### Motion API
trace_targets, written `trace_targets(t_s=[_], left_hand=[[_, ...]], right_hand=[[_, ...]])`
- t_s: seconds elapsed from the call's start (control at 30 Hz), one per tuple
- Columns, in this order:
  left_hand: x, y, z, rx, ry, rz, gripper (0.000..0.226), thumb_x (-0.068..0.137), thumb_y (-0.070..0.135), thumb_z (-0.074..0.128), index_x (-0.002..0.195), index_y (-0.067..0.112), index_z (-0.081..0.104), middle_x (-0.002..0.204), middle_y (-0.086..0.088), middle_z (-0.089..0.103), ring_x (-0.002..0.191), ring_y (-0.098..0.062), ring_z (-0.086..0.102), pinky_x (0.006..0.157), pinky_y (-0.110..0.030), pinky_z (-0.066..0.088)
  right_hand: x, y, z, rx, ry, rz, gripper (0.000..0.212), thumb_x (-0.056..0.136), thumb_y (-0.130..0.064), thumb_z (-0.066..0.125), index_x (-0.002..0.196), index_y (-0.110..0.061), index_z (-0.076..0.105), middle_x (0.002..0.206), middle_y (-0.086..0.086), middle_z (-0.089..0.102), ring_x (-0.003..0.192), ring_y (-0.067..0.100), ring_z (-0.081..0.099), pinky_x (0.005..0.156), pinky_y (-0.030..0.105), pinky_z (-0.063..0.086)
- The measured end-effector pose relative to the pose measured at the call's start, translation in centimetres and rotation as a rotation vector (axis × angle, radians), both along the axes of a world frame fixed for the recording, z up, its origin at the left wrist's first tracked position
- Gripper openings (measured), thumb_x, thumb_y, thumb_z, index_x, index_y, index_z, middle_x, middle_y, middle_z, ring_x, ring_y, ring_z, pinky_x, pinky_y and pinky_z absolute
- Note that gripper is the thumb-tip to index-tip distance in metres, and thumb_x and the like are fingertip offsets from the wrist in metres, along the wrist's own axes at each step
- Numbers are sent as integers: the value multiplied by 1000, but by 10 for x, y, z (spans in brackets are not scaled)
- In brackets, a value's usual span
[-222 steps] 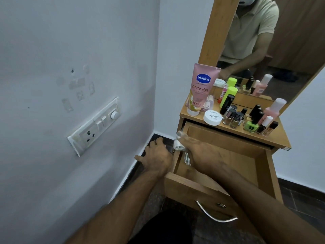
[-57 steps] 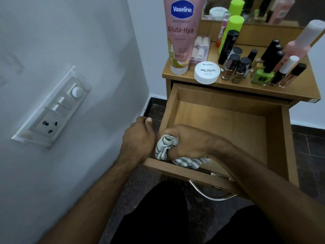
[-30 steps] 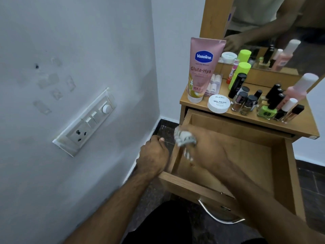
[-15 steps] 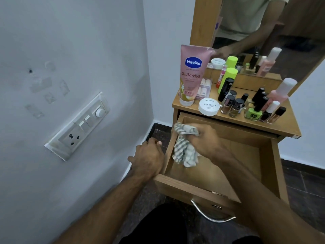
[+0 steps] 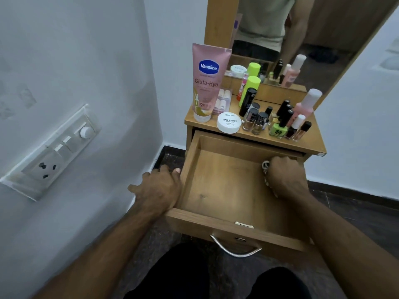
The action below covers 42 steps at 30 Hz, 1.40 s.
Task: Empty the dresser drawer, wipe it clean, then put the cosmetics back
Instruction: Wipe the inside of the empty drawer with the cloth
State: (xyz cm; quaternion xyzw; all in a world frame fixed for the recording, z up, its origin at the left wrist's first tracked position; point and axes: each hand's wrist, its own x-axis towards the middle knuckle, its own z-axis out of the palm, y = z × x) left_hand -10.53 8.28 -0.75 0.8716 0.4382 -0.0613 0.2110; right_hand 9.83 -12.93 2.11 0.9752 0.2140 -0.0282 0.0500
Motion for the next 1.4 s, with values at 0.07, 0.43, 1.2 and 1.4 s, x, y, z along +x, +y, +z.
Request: trace_targets(t_s=[0.07,0.43,1.2,1.4], left_hand=[[0,-1,2,-25,-6,9,54,104,55,20,132,21,50,130,-8,59,121,-29,51,103,-66,34],[-3,-13,12,10,-63,43,47,105,47,22,134,19,48,135,-5,59,129,-30,49,107,-80,13],[-13,-9,10,-87,-472,250,40,107,35,31,143,20,40,126,-4,64,118,-29,58,103,-58,42],[-12,-10,8,-132,-439,294,39,107,37,32,141,21,40,126,-5,64,120,-31,58,105,-64,39]], right_hand=[[-3,11,-1,10,32,-81,24,97,-20,56,74,-18,49,87,5,63,73,23,55,68,34,47],[-27,63,-16,52,-36,-102,23,102,-16,45,105,-11,67,109,11,70,96,30,66,76,37,46],[-73,140,-13,106,202,323,27,98,-23,58,122,-13,65,127,9,60,117,29,56,94,42,52],[-91,119,-2,-56,305,475,26,92,-25,67,113,-11,62,112,8,65,101,26,63,80,36,51]])
